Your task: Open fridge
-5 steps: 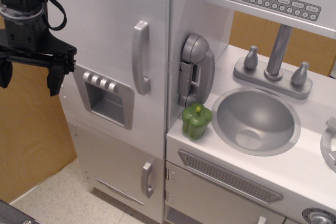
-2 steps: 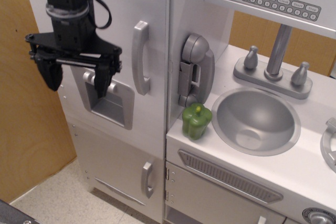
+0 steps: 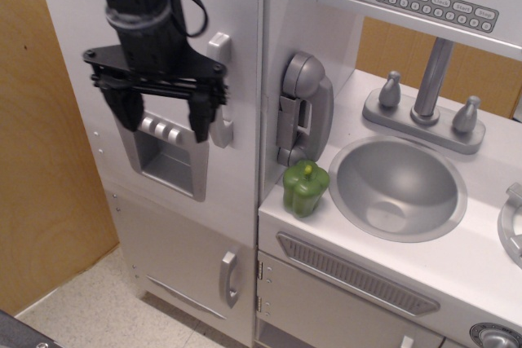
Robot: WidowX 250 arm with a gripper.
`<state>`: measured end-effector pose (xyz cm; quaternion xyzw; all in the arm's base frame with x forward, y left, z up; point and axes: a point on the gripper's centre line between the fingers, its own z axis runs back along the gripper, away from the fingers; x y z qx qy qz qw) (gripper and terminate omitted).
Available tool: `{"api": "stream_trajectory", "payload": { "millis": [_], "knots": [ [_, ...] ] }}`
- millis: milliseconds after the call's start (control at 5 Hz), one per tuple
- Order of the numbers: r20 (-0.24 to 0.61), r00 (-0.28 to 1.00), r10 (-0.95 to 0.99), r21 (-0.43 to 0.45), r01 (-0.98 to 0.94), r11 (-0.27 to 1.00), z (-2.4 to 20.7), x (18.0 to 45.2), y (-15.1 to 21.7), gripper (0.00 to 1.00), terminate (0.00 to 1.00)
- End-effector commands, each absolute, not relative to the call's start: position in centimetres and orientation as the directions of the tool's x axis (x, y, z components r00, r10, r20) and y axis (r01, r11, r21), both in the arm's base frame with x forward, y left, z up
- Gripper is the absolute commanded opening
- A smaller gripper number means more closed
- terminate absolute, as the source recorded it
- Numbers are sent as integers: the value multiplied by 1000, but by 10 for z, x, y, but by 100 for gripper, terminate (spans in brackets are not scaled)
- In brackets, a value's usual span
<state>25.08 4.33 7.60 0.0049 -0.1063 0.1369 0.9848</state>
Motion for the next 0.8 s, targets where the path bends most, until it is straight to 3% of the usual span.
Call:
{"api": "stream_trajectory", "payload": {
  "millis": [0,600],
  "knots": [
    [294,937,186,35,-206,978,79,261,41,100,0],
    [291,947,135,49,-156,987,78,298,56,100,0]
  ]
}}
